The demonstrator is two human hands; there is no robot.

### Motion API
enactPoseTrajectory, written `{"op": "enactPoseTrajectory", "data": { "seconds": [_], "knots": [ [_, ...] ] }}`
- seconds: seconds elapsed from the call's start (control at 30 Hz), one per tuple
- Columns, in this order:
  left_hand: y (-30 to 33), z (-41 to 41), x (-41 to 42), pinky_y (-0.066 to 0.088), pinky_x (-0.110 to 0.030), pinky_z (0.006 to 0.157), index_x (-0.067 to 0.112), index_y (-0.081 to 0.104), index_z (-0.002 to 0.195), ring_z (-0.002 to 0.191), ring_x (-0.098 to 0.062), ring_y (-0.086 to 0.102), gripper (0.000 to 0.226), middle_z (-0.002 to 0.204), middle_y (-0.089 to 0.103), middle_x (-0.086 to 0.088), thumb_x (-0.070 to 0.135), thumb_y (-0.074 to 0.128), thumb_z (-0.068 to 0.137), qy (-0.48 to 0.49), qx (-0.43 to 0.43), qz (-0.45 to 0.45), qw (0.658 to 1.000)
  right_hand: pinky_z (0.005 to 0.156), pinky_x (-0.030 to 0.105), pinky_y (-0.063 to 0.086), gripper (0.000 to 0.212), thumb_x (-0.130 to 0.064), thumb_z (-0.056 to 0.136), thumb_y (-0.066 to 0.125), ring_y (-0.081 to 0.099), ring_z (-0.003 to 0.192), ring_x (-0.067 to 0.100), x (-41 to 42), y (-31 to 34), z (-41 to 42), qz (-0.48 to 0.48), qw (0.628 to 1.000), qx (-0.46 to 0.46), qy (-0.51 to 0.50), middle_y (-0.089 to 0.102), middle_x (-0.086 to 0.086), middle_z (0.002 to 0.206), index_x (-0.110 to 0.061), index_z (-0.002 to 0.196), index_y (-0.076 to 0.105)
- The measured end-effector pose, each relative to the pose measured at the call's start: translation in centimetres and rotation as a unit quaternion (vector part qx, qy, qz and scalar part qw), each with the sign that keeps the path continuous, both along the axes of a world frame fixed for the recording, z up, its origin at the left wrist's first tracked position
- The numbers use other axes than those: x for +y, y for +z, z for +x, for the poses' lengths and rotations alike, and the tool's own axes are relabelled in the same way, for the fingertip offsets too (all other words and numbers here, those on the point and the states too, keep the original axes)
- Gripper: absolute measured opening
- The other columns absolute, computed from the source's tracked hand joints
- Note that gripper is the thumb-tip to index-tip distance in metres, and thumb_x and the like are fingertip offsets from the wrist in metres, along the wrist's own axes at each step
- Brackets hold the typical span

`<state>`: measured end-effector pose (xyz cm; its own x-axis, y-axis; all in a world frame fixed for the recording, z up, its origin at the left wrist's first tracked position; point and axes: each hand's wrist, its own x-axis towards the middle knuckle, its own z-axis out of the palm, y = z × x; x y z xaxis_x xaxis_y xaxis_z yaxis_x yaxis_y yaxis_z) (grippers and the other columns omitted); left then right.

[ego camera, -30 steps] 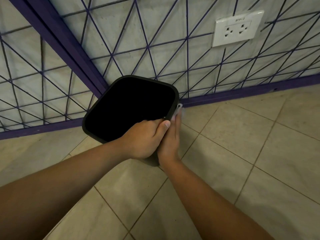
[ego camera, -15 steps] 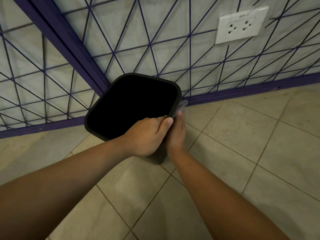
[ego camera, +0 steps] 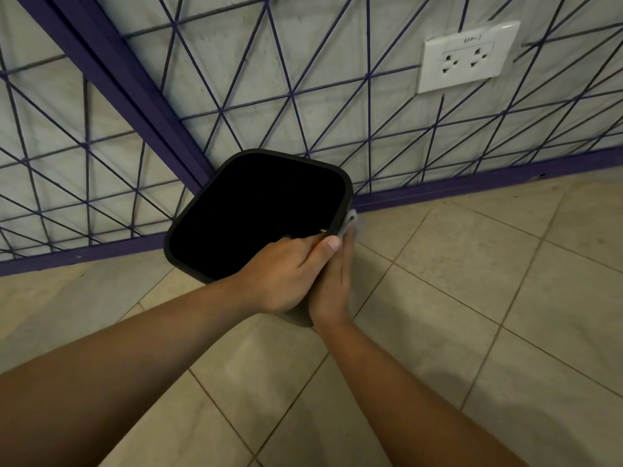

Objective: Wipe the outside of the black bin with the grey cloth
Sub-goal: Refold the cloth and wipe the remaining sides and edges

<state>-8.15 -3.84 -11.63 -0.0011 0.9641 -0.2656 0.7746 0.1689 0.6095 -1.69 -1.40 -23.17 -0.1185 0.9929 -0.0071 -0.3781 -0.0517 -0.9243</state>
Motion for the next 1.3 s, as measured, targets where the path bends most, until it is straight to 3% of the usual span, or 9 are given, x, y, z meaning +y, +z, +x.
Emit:
{"op": "enactPoseTrajectory", "data": {
  "seconds": [0.13, 0.3, 0.5, 0.73, 0.83, 1.0, 1.13, 1.23, 1.3],
  "knots": [
    [-0.2, -0.2, 0.1, 0.054, -0.040, 0.092, 0.025, 0.064, 0.124, 0.102, -0.008, 0.068, 0.075, 0.107, 0.073, 0.005, 0.076, 0.025, 0.085, 0.012, 0.018, -0.007, 1.000, 0.114, 0.006, 0.037, 0.052, -0.025, 0.116, 0.026, 0.041, 0.145, -0.002, 1.5, -1.2, 0.2, -0.029, 0.999, 0.009, 0.026, 0.037, 0.012, 0.165, -0.004, 0.164, 0.021],
    [0.0, -0.1, 0.2, 0.052, -0.041, 0.097, 0.023, 0.064, 0.124, 0.108, -0.009, 0.067, 0.068, 0.113, 0.073, 0.005, 0.069, 0.028, 0.090, 0.018, 0.000, -0.017, 1.000, 0.115, 0.001, 0.027, 0.047, -0.023, 0.116, 0.024, 0.022, 0.140, -0.029, 1.1, 1.3, 0.4, -0.003, 1.000, -0.012, 0.007, 0.024, -0.026, 0.162, -0.025, 0.162, 0.016],
    [0.0, -0.1, 0.4, 0.054, -0.046, 0.082, 0.019, 0.066, 0.098, 0.086, -0.015, 0.068, 0.050, 0.089, 0.071, 0.001, 0.057, 0.033, 0.098, 0.019, 0.030, -0.007, 0.999, 0.131, 0.054, 0.021, 0.108, -0.092, 0.086, 0.037, 0.022, 0.162, 0.020, -1.5, -1.3, -0.5, -0.073, 0.996, -0.050, 0.005, 0.024, 0.005, 0.174, -0.022, 0.167, 0.021],
    [-0.5, -0.3, 0.6, 0.053, -0.046, 0.084, 0.018, 0.064, 0.101, 0.089, -0.019, 0.067, 0.053, 0.092, 0.071, -0.001, 0.058, 0.032, 0.090, 0.019, 0.047, -0.007, 0.999, 0.135, 0.043, 0.010, 0.094, -0.084, 0.093, 0.025, 0.006, 0.164, 0.008, -5.7, -0.4, -0.1, -0.039, 0.997, -0.045, 0.053, 0.008, -0.005, 0.177, -0.028, 0.167, 0.010],
    [-0.6, -0.3, 0.7, 0.052, -0.045, 0.087, 0.020, 0.064, 0.106, 0.096, -0.020, 0.066, 0.048, 0.097, 0.071, 0.000, 0.055, 0.034, 0.090, 0.016, 0.043, -0.011, 0.999, 0.127, 0.015, 0.024, 0.086, -0.070, 0.100, 0.031, 0.018, 0.161, 0.012, -2.5, -2.9, -0.1, -0.155, 0.987, -0.023, 0.032, 0.019, 0.002, 0.175, -0.020, 0.168, 0.015],
    [-0.6, -0.3, 0.6, 0.053, -0.047, 0.085, 0.023, 0.062, 0.103, 0.090, -0.019, 0.066, 0.037, 0.093, 0.069, 0.000, 0.049, 0.039, 0.091, 0.014, 0.021, -0.021, 0.999, 0.127, 0.054, 0.033, 0.114, -0.099, 0.070, 0.048, 0.046, 0.149, 0.028, 4.5, -9.9, -1.1, -0.262, 0.963, 0.034, 0.052, 0.049, 0.009, 0.161, -0.028, 0.160, 0.041],
    [-0.4, -0.3, 0.6, 0.053, -0.048, 0.083, 0.024, 0.063, 0.099, 0.088, -0.019, 0.067, 0.032, 0.090, 0.070, 0.001, 0.047, 0.042, 0.089, 0.018, -0.010, -0.025, 0.999, 0.126, 0.051, 0.036, 0.090, -0.074, 0.089, 0.047, 0.046, 0.149, 0.030, 2.2, -4.2, -0.2, -0.252, 0.966, 0.038, 0.045, 0.048, 0.013, 0.160, -0.018, 0.160, 0.040],
    [-0.4, -0.2, 0.7, 0.053, -0.049, 0.083, 0.024, 0.062, 0.099, 0.088, -0.019, 0.067, 0.028, 0.090, 0.070, 0.000, 0.044, 0.044, 0.094, 0.018, -0.011, -0.029, 0.999, 0.113, 0.025, 0.049, 0.056, -0.044, 0.113, 0.033, 0.051, 0.143, 0.025, 1.8, -5.4, 0.1, -0.218, 0.975, -0.002, 0.037, 0.054, 0.013, 0.153, -0.010, 0.157, 0.044],
    [-0.3, -0.1, 0.6, 0.054, -0.047, 0.084, 0.022, 0.062, 0.102, 0.089, -0.018, 0.067, 0.026, 0.091, 0.069, 0.000, 0.041, 0.044, 0.097, 0.018, -0.004, -0.027, 0.999, 0.116, 0.036, 0.049, 0.063, -0.051, 0.110, 0.036, 0.054, 0.141, 0.028, 3.4, -6.7, 0.1, -0.238, 0.971, -0.005, 0.035, 0.057, 0.015, 0.150, -0.009, 0.154, 0.047]
  ]
}}
